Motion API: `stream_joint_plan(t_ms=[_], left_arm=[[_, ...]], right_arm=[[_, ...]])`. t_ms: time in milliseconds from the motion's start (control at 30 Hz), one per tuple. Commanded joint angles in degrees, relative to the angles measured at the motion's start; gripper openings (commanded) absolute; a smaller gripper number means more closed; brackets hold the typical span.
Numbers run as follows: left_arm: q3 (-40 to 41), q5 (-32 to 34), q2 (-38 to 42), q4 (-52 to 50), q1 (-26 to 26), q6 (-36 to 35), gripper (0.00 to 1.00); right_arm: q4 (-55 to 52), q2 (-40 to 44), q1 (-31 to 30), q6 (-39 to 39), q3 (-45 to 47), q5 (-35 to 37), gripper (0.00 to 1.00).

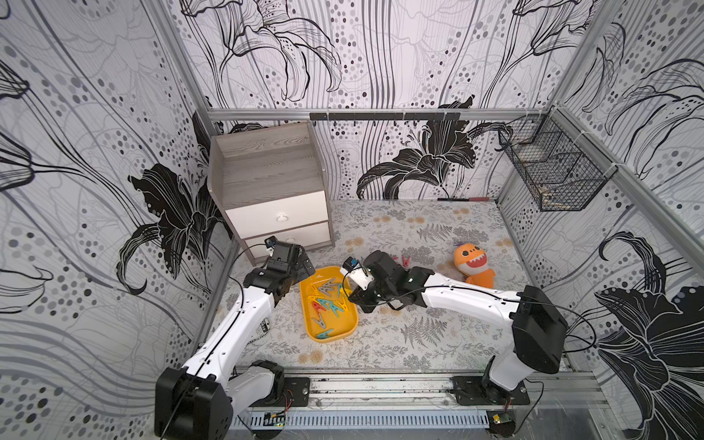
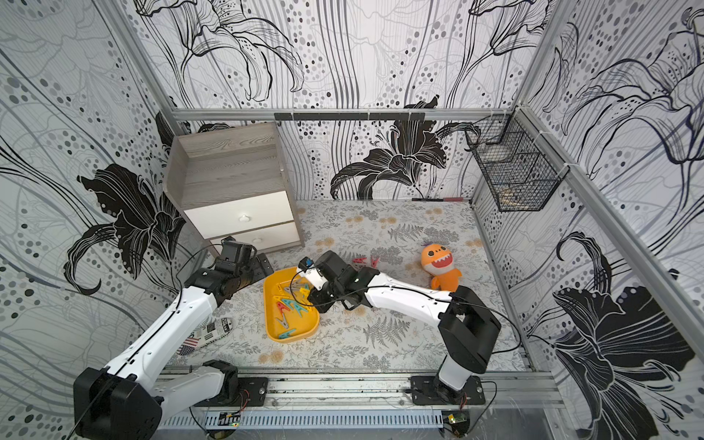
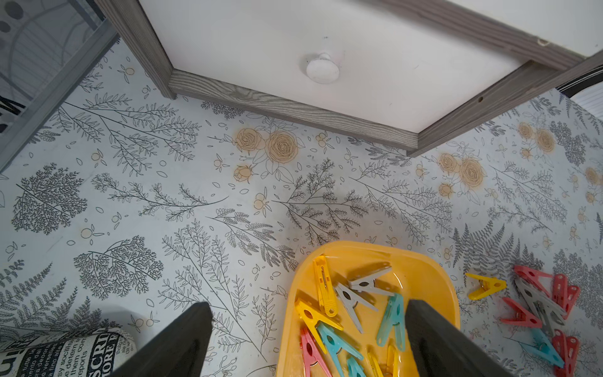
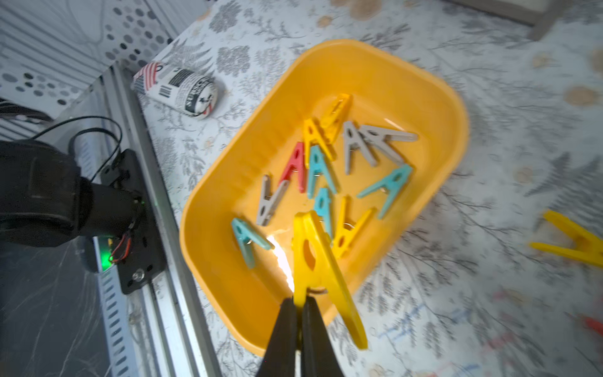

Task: Put the clothespins into the storage box
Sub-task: Pick up the clothespin from the center of the board, then place the clothespin in the storage box.

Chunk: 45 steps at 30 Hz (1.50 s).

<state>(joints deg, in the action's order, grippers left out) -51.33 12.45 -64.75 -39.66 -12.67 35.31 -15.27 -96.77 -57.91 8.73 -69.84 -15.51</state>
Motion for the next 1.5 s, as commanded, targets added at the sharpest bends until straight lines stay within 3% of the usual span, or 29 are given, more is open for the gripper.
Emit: stream_joint_plan(t_ms=[0,333,667,767,967,1300,1467], left_arm=[[-2.10,1.09,-0.48,0.03,0.77,0.15,0.97],[-1.94,0.68,1.15,-0.68,3.75,-1.38,0.97],[-3.49,-0.23,0.29,-0.33,4.57,-1.73,0.97],[-3.77,-0.13,0.29,-0.50,4.69,-1.82,0.97],[-3.69,-0.19,0.31,-0.58,4.76,-1.82,0.97],[-3.61,-0.65,0.58,-0.44,4.76,-1.80,0.97],[-3.07,-0.93,0.80,0.00,4.76,-1.74,0.97]], right_arm=[[-0.48,-6.94,-3.24,0.85,-2.99,-1.40,0.05],[-6.87,-16.61,-5.17,-0.78,-9.32,-3.92,0.06],[-18.97,-20.97,-5.19,-6.11,-15.52,-5.93,0.06],[-20.42,-21.62,-5.19,-6.97,-16.13,-5.96,0.11],[-18.20,-18.24,-4.99,-6.45,-15.40,-3.91,0.15],[-13.03,-7.88,1.92,-0.88,-13.09,4.21,0.34],[-12.93,-7.88,3.95,2.79,-13.53,11.19,0.45]])
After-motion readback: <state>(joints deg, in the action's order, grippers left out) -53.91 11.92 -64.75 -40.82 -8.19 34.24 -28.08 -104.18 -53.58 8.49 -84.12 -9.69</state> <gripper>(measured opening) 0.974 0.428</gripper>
